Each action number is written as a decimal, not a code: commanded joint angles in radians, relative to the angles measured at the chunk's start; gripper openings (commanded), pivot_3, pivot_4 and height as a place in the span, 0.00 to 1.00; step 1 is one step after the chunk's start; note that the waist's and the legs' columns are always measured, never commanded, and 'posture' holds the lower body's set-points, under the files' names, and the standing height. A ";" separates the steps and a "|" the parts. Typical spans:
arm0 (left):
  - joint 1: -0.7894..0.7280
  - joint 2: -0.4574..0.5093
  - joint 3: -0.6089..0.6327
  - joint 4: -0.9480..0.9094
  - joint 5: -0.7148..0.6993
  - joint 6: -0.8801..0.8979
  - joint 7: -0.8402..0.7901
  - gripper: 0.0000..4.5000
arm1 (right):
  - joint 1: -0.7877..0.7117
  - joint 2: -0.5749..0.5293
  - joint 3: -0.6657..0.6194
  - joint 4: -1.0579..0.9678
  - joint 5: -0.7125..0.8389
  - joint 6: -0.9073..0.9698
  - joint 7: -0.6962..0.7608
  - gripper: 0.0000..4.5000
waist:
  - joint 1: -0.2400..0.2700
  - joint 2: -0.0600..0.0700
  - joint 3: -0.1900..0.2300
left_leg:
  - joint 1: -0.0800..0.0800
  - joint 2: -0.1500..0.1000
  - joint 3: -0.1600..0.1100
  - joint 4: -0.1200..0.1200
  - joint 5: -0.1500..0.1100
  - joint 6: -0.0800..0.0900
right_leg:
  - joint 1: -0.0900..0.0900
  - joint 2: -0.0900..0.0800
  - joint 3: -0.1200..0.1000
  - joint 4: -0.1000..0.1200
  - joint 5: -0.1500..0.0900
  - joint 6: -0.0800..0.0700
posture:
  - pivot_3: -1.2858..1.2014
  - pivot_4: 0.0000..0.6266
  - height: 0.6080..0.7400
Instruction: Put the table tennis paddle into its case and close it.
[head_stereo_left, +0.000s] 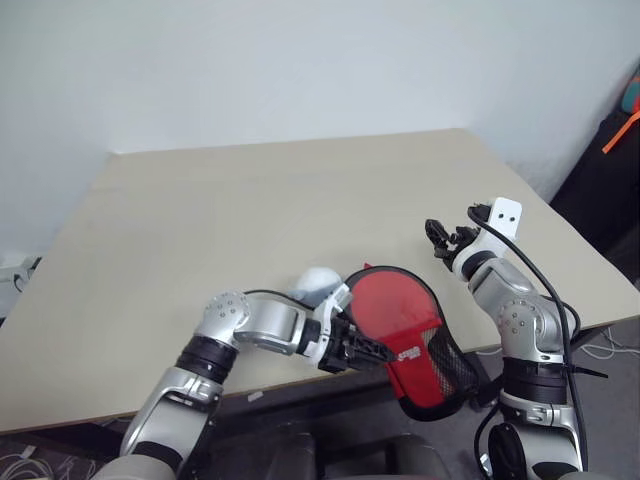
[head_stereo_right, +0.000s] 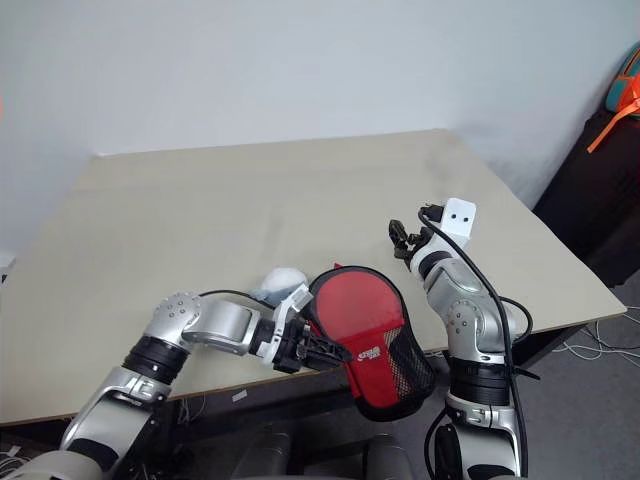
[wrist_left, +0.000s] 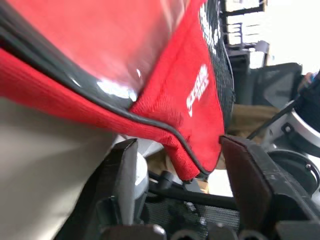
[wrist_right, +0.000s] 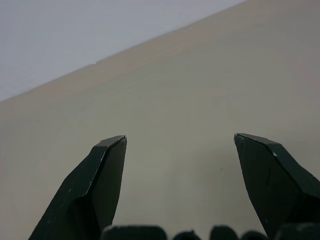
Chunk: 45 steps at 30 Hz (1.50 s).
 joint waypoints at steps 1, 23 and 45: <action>-0.050 0.052 0.039 -0.120 0.012 0.028 -0.117 0.58 | -0.008 -0.016 0.017 -0.015 -0.008 0.002 0.030 0.83 | -0.001 0.000 0.000 | 0.000 0.000 0.000 0.000 0.000 0.000 | 0.000 0.000 0.000 0.000 0.000 0.000 | 0.52 0.00 1.00; -0.215 0.334 -0.005 -0.224 1.186 -0.493 -1.113 0.58 | 0.157 -0.268 0.312 -0.227 0.016 0.094 0.443 0.83 | -0.002 -0.002 0.001 | 0.000 0.000 0.002 -0.011 0.003 -0.005 | -0.008 0.000 0.001 -0.001 0.000 -0.001 | 0.52 0.00 1.00; -0.131 0.215 0.014 -0.070 1.484 -0.598 -1.261 0.97 | 0.100 -0.188 0.378 0.023 -0.122 0.027 0.463 0.30 | 0.000 -0.011 0.007 | -0.002 0.000 0.001 -0.005 0.004 -0.003 | -0.006 0.001 0.001 0.002 0.000 0.000 | 0.52 0.00 1.00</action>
